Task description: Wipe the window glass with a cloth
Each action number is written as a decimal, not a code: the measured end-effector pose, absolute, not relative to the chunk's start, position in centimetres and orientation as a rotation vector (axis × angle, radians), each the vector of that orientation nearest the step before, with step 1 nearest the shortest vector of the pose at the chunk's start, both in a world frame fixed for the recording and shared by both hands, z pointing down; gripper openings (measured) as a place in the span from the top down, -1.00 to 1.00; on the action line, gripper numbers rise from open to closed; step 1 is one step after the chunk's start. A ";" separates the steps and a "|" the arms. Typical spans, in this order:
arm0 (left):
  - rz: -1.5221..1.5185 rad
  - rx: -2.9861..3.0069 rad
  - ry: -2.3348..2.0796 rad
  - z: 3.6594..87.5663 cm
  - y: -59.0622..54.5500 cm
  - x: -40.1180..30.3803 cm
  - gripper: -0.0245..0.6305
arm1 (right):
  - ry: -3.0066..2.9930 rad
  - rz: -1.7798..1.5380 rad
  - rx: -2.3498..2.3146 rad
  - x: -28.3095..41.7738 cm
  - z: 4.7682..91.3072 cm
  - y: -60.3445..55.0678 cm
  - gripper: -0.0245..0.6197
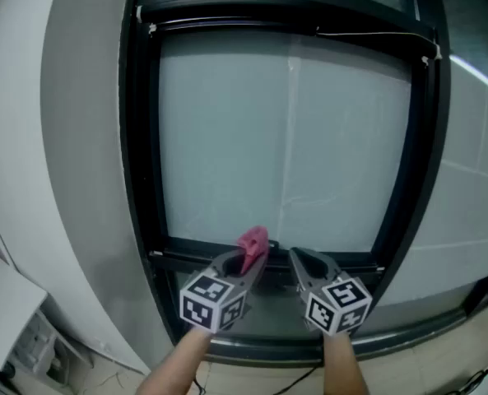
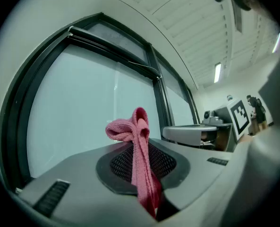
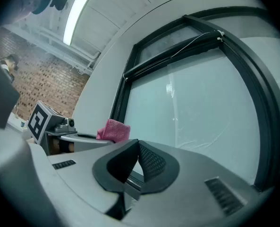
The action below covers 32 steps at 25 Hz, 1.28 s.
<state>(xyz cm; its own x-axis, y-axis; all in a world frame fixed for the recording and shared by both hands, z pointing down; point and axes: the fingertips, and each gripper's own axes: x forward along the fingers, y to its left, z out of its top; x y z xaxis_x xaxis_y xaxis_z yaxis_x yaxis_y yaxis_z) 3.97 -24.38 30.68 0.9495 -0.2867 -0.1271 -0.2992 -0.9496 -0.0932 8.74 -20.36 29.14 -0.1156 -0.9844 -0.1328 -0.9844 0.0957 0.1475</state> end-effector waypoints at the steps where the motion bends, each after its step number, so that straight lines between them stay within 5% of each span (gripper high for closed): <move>1: 0.168 -2.988 0.442 30.5 -24.7 3.8 0.76 | 2.317 0.315 -2.094 8.6 29.1 -20.7 0.96; 13: 0.162 -2.967 0.402 29.2 -27.3 4.5 0.76 | 2.269 0.368 -2.114 9.1 27.4 -22.7 0.96; 32: 0.219 -2.864 0.703 24.1 -31.5 15.0 0.76 | 2.473 0.449 -1.850 20.0 23.5 -27.7 0.96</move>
